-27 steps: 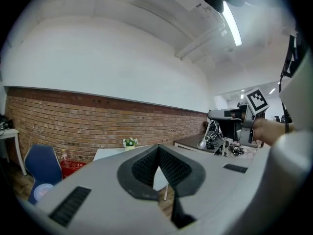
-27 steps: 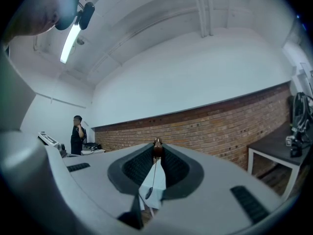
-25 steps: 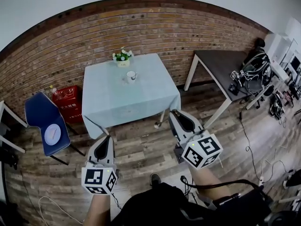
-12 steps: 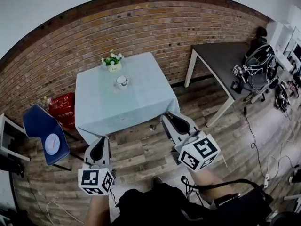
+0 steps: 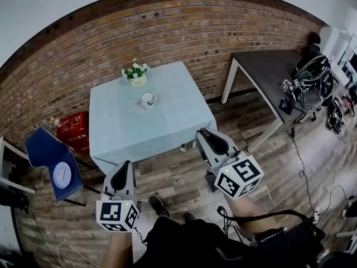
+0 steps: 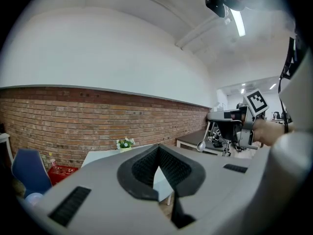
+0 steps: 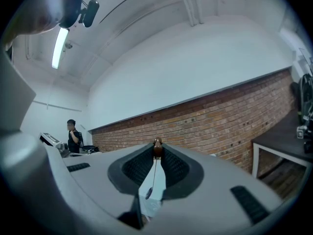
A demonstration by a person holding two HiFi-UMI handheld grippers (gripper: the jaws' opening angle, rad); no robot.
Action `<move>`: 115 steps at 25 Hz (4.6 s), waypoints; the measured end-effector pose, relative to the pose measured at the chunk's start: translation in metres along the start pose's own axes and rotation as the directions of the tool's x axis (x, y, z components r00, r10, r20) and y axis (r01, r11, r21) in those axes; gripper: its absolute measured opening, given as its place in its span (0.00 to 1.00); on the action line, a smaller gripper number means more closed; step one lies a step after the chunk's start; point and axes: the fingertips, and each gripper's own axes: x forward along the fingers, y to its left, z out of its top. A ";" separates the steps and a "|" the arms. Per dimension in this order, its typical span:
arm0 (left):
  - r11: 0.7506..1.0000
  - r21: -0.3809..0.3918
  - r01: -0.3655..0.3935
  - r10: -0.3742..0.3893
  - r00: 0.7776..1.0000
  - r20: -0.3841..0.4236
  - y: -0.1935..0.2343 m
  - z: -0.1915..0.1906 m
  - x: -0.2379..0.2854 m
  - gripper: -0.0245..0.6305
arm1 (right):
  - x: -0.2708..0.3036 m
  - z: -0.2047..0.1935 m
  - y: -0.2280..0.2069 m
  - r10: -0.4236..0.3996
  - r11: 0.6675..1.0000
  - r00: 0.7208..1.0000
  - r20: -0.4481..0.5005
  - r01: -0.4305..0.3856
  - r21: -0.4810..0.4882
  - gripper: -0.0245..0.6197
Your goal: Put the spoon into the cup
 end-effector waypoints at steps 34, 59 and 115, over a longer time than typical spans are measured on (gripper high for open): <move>0.988 -0.093 0.125 -0.119 0.990 0.074 0.181 0.015 0.131 0.05 | 0.212 0.014 -0.035 -0.202 0.979 0.979 -0.019 0.202 -0.007 0.13; 0.989 -0.085 -0.122 0.122 0.993 -0.007 0.192 0.009 0.200 0.05 | 0.372 -0.067 -0.149 -0.014 1.000 0.990 -0.143 0.018 0.022 0.13; 0.955 -0.034 -0.294 0.287 0.950 -0.126 0.196 -0.015 0.203 0.05 | 0.422 -0.275 -0.179 -0.110 0.993 0.903 -0.416 0.117 -0.009 0.13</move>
